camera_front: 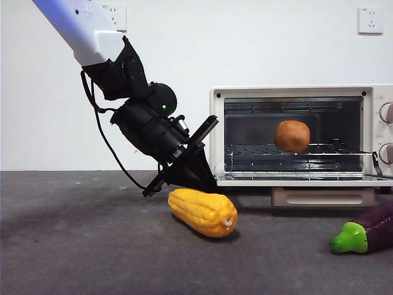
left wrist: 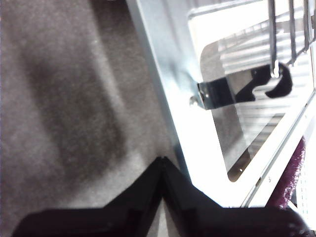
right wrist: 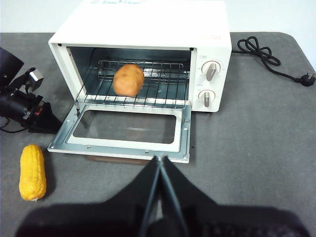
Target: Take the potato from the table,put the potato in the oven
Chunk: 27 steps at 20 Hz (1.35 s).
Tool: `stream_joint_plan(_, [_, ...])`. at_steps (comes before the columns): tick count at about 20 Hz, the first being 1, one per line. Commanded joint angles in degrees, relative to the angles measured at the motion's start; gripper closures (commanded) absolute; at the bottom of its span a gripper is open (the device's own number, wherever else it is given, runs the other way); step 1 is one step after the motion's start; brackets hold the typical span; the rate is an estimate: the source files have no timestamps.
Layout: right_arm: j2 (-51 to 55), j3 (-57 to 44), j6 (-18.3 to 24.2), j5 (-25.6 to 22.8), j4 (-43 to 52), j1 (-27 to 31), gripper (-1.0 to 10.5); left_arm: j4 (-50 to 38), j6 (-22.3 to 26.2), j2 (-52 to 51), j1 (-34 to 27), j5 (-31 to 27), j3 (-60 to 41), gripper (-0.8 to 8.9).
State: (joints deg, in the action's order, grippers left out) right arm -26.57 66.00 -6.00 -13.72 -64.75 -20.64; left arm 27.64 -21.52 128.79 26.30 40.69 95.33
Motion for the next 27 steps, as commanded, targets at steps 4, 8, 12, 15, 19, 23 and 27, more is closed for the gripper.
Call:
stream_joint_plan(4, [0.1, -0.3, 0.3, -0.2, 0.4, 0.0, 9.5, -2.1, -0.1, 0.8, 0.4, 3.9, -0.1, 8.2])
stream_joint_plan(8, [0.1, -0.3, 0.3, -0.2, 0.4, 0.0, 9.5, -4.0, -1.6, 0.8, 0.1, 5.3, -0.1, 8.2])
stream_joint_plan(12, [0.1, -0.3, 0.3, -0.2, 0.4, 0.0, 9.5, -6.9, -4.5, 0.8, -0.7, 8.3, -0.1, 8.2])
stream_joint_plan(15, [0.1, -0.3, 0.3, -0.3, 0.4, 0.0, 9.5, -9.4, -6.8, 0.8, -1.3, 10.9, -0.1, 8.2])
stream_joint_plan(19, [0.1, -0.3, 0.3, -0.3, 0.4, 0.0, 9.5, -11.5, -9.0, 0.8, -1.9, 12.0, -0.1, 8.2])
stream_joint_plan(23, [0.1, -0.3, 0.2, -1.0, 0.4, 0.0, 9.5, -13.0, -10.3, 0.8, -2.4, 13.8, -0.1, 8.2])
stream_joint_plan(27, [0.1, -0.3, 0.2, -1.7, 0.6, 0.0, 9.5, -14.5, -12.0, 0.7, -2.7, 14.3, -0.1, 8.2])
